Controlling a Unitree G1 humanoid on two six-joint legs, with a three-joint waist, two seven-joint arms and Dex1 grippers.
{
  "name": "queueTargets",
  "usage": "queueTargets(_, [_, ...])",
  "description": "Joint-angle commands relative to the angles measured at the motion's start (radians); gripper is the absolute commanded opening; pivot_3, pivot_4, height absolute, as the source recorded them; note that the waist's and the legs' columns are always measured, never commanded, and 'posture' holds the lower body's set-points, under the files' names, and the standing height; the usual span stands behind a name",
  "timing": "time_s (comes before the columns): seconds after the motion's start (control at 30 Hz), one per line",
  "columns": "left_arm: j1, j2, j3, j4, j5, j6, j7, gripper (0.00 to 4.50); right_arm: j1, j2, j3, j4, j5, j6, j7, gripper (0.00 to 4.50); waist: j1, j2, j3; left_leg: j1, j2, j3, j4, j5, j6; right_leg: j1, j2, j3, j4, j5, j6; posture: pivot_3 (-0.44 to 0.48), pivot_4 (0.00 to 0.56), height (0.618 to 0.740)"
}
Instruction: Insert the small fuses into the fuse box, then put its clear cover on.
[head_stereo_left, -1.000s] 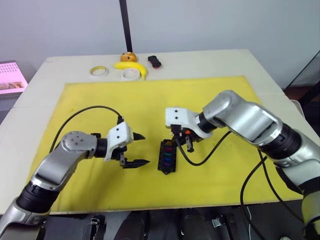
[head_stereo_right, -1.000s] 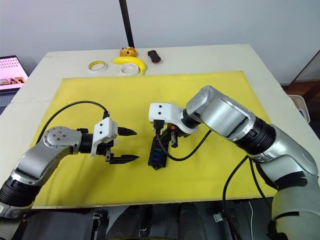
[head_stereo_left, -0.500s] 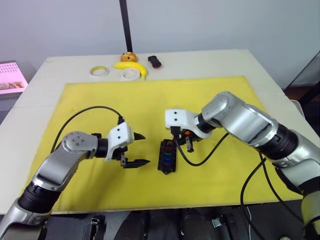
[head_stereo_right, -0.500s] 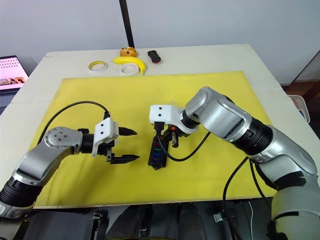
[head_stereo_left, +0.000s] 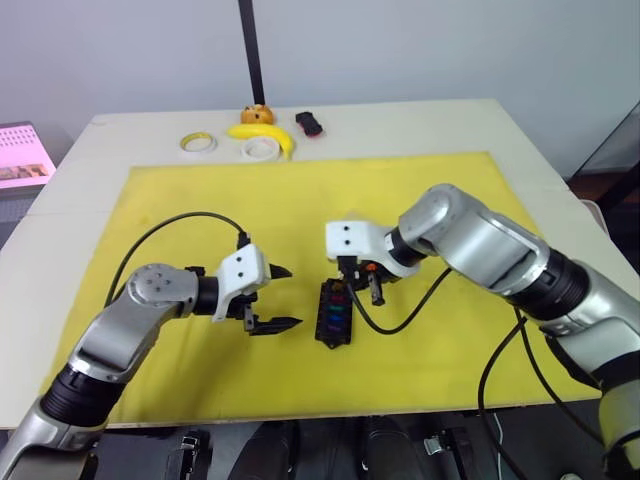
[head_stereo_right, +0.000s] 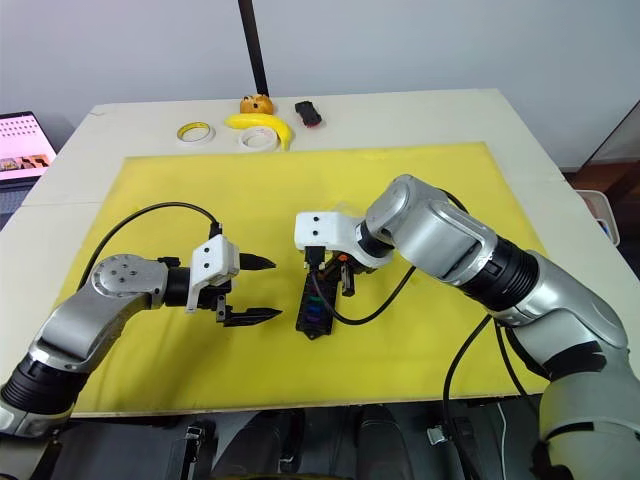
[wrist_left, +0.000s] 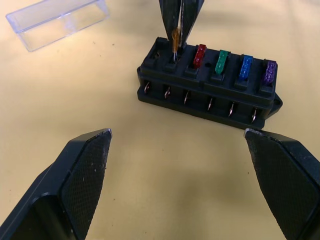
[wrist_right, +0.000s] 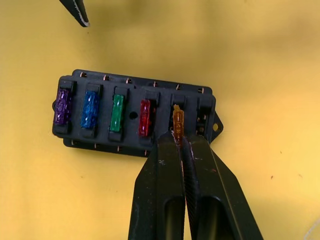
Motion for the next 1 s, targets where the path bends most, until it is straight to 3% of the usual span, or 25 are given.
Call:
queueTargets(0.03, [-0.003,0.0,0.015,-0.027,0.003,-0.014,0.007,4.46,-0.005,0.004,0.024,-0.003,-0.019,-0.015,0.018,0.0,0.0,0.0,0.0,0.0,0.0,0.0,0.0,0.0,0.0,0.0,0.0,0.0,0.0,0.0,0.0,0.0,0.15,0.74])
queueTargets(0.5, [-0.006,-0.003,0.01,-0.022,0.008,-0.021,0.013,4.46,-0.007,-0.001,0.013,-0.006,-0.051,-0.026,0.046,0.0,0.0,0.0,0.0,0.001,0.0,0.0,0.0,0.0,0.0,0.001,0.0,0.0,0.0,0.0,0.0,0.0,0.15,0.74])
queueTargets(0.6, [-0.008,-0.005,0.008,-0.019,0.012,-0.023,0.011,4.5,-0.011,0.0,0.003,-0.004,-0.051,-0.027,0.048,0.99,0.0,0.0,0.0,0.001,0.0,0.0,0.0,0.0,0.0,0.001,0.0,0.0,0.0,0.0,0.0,0.0,0.15,0.74])
queueTargets(0.7, [-0.009,-0.006,0.008,-0.017,0.015,-0.025,0.009,4.5,-0.014,0.003,-0.008,-0.007,-0.049,-0.026,0.05,2.38,0.0,0.0,0.0,0.001,0.0,0.0,0.0,0.0,0.0,0.001,0.0,0.0,0.0,0.0,0.0,0.0,0.15,0.74])
queueTargets(1.0, [-0.01,-0.007,0.01,-0.009,0.022,-0.031,0.005,4.5,-0.02,0.015,-0.04,-0.004,-0.032,-0.022,0.049,2.38,0.0,0.0,0.0,0.001,0.0,0.0,0.0,0.0,0.0,0.0,0.0,0.0,0.0,0.0,0.0,0.0,0.15,0.74])
